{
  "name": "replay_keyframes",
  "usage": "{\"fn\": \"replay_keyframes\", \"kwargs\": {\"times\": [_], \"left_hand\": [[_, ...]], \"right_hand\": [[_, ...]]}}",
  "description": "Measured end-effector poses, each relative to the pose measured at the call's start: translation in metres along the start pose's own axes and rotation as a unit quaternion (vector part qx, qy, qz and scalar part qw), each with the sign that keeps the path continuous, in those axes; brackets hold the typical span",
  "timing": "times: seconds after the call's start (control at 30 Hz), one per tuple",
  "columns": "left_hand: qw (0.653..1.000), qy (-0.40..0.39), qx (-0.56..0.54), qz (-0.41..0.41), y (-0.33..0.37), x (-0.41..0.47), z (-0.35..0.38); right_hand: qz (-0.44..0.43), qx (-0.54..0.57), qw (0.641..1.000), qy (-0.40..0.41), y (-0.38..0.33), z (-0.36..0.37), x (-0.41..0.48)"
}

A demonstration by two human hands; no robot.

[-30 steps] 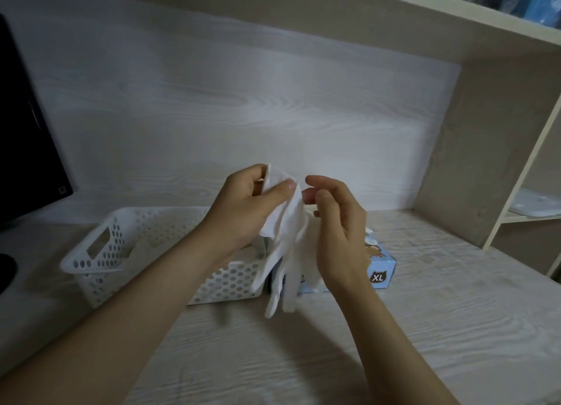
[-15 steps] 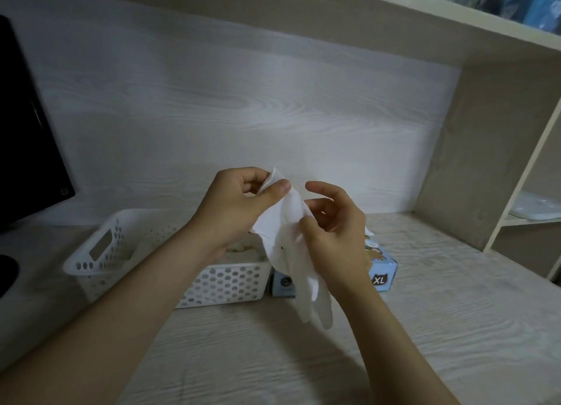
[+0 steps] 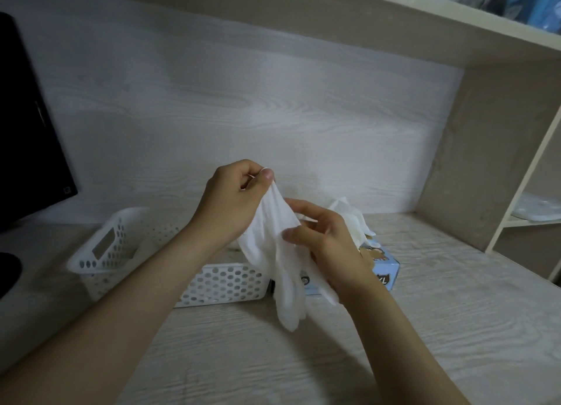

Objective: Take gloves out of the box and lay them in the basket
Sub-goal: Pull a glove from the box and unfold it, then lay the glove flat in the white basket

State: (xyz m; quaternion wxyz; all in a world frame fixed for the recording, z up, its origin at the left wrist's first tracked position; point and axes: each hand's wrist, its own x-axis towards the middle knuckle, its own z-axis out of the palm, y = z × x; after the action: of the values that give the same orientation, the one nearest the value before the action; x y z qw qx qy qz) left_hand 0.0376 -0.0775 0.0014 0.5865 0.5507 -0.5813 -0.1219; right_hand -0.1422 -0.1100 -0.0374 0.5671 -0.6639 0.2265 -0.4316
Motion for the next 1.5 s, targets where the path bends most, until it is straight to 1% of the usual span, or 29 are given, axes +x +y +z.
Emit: {"fn": "replay_keyframes", "kwargs": {"times": [0.07,0.13,0.2,0.23,0.3,0.33,0.4,0.47,0.57,0.67,0.77,0.87,0.93,1.07,1.13,1.17,1.23,1.3,1.43,1.5], "left_hand": [[1.000,0.000,-0.011,-0.002,0.001,-0.001,0.001],[1.000,-0.009,-0.014,-0.010,0.000,0.000,0.001],[1.000,-0.014,-0.001,-0.025,-0.003,0.001,0.000],[0.999,-0.011,0.010,-0.035,-0.005,0.002,0.000],[0.998,0.001,0.036,-0.048,-0.011,0.003,-0.001],[0.997,0.005,0.050,-0.053,-0.013,0.003,-0.002],[0.994,0.002,0.084,-0.067,-0.017,0.004,-0.005],[0.988,-0.022,0.131,-0.084,-0.021,0.005,-0.008],[0.977,-0.057,0.180,-0.101,-0.023,0.007,-0.013],[0.968,-0.041,0.224,-0.108,-0.025,0.009,-0.017],[0.962,-0.004,0.248,-0.115,-0.026,0.014,-0.023],[0.964,0.014,0.234,-0.123,-0.025,0.017,-0.030],[0.960,0.018,0.246,-0.130,-0.025,0.016,-0.034],[0.944,0.000,0.294,-0.146,-0.026,0.015,-0.045],[0.943,-0.031,0.293,-0.155,-0.030,0.018,-0.055],[0.943,-0.058,0.285,-0.161,-0.032,0.020,-0.062],[0.942,-0.119,0.253,-0.185,-0.036,0.022,-0.076],[0.937,-0.159,0.233,-0.207,-0.038,0.023,-0.090],[0.938,-0.154,0.216,-0.225,-0.038,0.023,-0.106],[0.938,-0.156,0.178,-0.253,-0.044,0.024,-0.114]], "right_hand": [[0.038,0.054,0.996,-0.062,-0.003,-0.002,-0.001],[0.061,0.084,0.990,-0.101,-0.005,-0.004,-0.001],[0.069,0.093,0.986,-0.122,-0.005,-0.005,0.000],[0.074,0.093,0.986,-0.120,-0.003,-0.006,0.001],[0.082,0.062,0.991,-0.085,0.001,-0.005,0.002],[0.075,0.024,0.995,-0.055,0.003,-0.003,0.002],[0.036,-0.071,0.997,0.013,0.007,-0.001,0.003],[-0.016,-0.124,0.990,0.063,0.009,0.001,0.002],[-0.060,-0.149,0.982,0.100,0.008,0.005,0.001],[-0.070,-0.192,0.972,0.117,0.011,0.008,0.004],[-0.090,-0.271,0.947,0.144,0.010,0.013,0.007],[-0.129,-0.360,0.906,0.180,0.003,0.021,0.015],[-0.132,-0.417,0.877,0.200,0.000,0.026,0.025],[-0.088,-0.508,0.836,0.189,0.002,0.039,0.047],[-0.080,-0.542,0.816,0.184,0.003,0.045,0.055],[-0.078,-0.551,0.811,0.179,0.004,0.048,0.058],[-0.075,-0.557,0.811,0.164,0.006,0.052,0.065],[-0.074,-0.560,0.813,0.144,0.009,0.056,0.073],[-0.067,-0.583,0.805,0.091,0.017,0.058,0.090],[-0.060,-0.583,0.807,0.065,0.022,0.061,0.099]]}}
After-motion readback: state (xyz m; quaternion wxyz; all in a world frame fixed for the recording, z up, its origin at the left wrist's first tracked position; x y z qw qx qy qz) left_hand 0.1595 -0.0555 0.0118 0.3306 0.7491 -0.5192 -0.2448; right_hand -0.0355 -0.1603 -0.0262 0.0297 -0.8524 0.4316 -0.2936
